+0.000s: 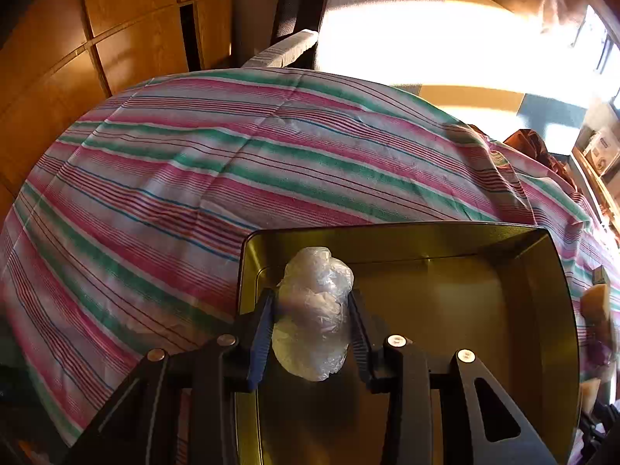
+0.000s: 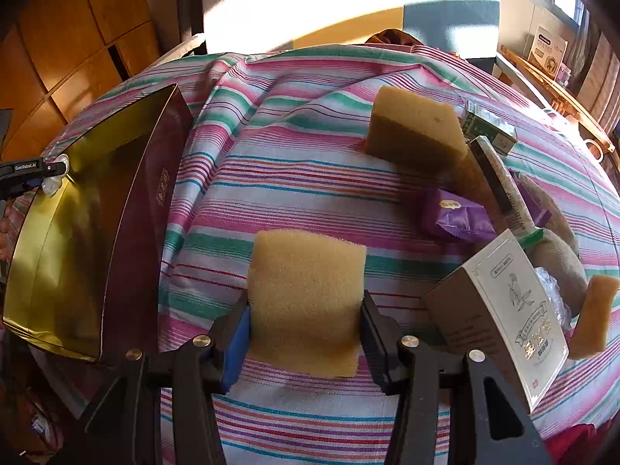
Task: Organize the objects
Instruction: 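Carry the bundle into the gold tray with the left tool while the right tool grasps a yellow sponge, then lower the yellow sponge into the gold tray and open the right tool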
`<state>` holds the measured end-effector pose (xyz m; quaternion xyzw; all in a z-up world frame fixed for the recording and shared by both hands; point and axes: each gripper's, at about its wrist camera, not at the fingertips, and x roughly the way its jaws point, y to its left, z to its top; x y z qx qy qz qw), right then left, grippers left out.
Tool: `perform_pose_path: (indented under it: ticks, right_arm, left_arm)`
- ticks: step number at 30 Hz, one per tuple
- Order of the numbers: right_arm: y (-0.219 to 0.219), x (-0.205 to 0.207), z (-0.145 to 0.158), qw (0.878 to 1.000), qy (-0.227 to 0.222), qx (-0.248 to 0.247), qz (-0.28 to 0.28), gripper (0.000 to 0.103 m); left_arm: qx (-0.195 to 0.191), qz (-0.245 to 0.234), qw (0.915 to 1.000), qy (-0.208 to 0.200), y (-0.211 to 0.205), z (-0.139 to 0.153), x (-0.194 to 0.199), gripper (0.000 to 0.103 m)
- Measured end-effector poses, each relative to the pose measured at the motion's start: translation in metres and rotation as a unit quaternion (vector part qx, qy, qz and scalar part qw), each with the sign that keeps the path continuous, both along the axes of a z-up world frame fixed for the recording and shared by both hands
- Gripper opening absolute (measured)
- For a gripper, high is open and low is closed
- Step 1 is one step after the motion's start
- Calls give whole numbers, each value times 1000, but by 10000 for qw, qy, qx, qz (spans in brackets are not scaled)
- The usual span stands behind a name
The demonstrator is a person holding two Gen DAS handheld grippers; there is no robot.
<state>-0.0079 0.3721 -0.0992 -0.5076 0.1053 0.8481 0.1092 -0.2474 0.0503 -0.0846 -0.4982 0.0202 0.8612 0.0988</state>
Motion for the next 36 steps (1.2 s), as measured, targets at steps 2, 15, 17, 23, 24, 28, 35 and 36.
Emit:
perform_pose_path:
  ticks: [2,15,17,23,24,28,35,36]
  right_arm:
    - [0,0,0,10000,4,-10,-1,51]
    - [-1,-2,-2,10000,-1,30,-33,51]
    - [-1,-2,-2,10000,-3,46,-42,51]
    - [-1,-3,1,9999,1,68,-109,51]
    - [-2,-2,1,9999,6,69,-130,51]
    - [-3,0,7,9997,87,0,-226,51]
    - [-18,-2,37,9988,444,27,-221,51]
    - [-22,-2,42,9985,506,26,-189,51]
  left_arm:
    - [-122,-5,9999,45,5,-2,-5,40]
    - [-22,93,9984,557,-12,28,47,60]
    - [58,80,9974,714,-17,37,69,60]
    - [33,10,9929,1185,-27,59,134,72]
    - [27,2,9924,1227,-29,61,143,72]
    - [43,-20,9919,1268,-34,64,168,73]
    - [72,-22,9917,1283,-40,59,196,75]
    - [82,-6,9918,1278,-41,58,198,75]
